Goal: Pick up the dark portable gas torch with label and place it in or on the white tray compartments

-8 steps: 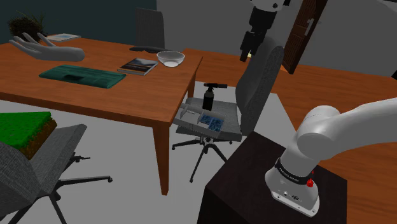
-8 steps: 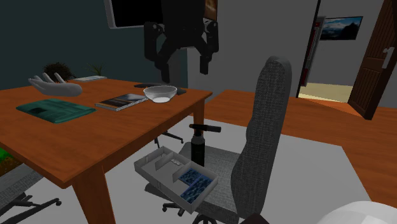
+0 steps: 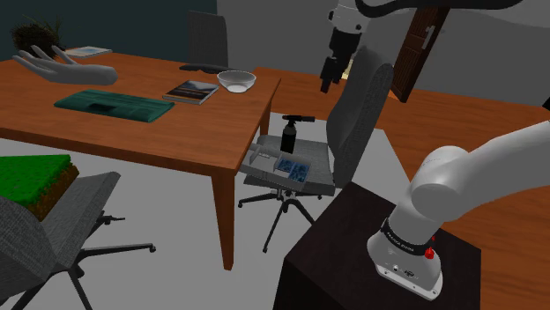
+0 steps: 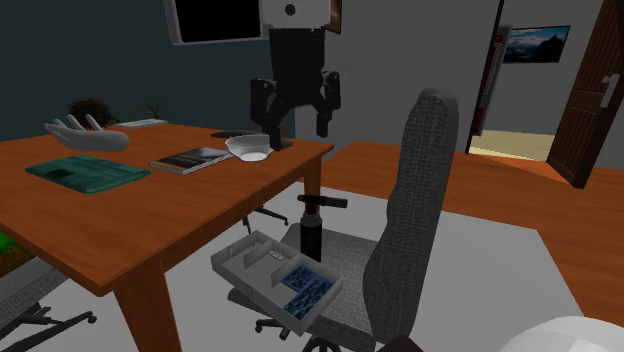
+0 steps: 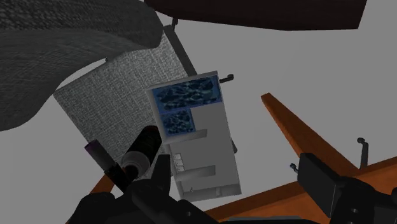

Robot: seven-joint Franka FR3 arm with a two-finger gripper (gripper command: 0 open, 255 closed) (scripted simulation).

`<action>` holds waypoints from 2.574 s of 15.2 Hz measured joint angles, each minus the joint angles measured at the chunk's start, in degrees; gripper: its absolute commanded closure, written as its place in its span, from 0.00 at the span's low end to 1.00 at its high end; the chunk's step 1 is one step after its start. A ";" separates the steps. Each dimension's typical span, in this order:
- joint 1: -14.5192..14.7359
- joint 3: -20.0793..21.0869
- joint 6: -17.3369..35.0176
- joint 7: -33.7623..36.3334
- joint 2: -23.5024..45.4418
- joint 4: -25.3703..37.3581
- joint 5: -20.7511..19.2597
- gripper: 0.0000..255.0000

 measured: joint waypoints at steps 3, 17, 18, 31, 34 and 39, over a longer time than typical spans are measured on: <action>0.03 -2.07 3.66 -2.83 4.94 0.76 -0.48 0.00; -0.35 -10.30 17.96 -18.34 33.97 12.61 2.86 0.00; -0.49 -10.57 18.41 -19.49 36.32 14.24 3.52 0.00; -4.34 -10.48 21.33 -29.89 60.50 32.48 10.14 0.00; -4.59 -10.35 23.23 -30.25 61.68 31.73 10.49 0.00; -4.66 -10.23 24.64 -30.36 62.49 31.11 10.73 0.00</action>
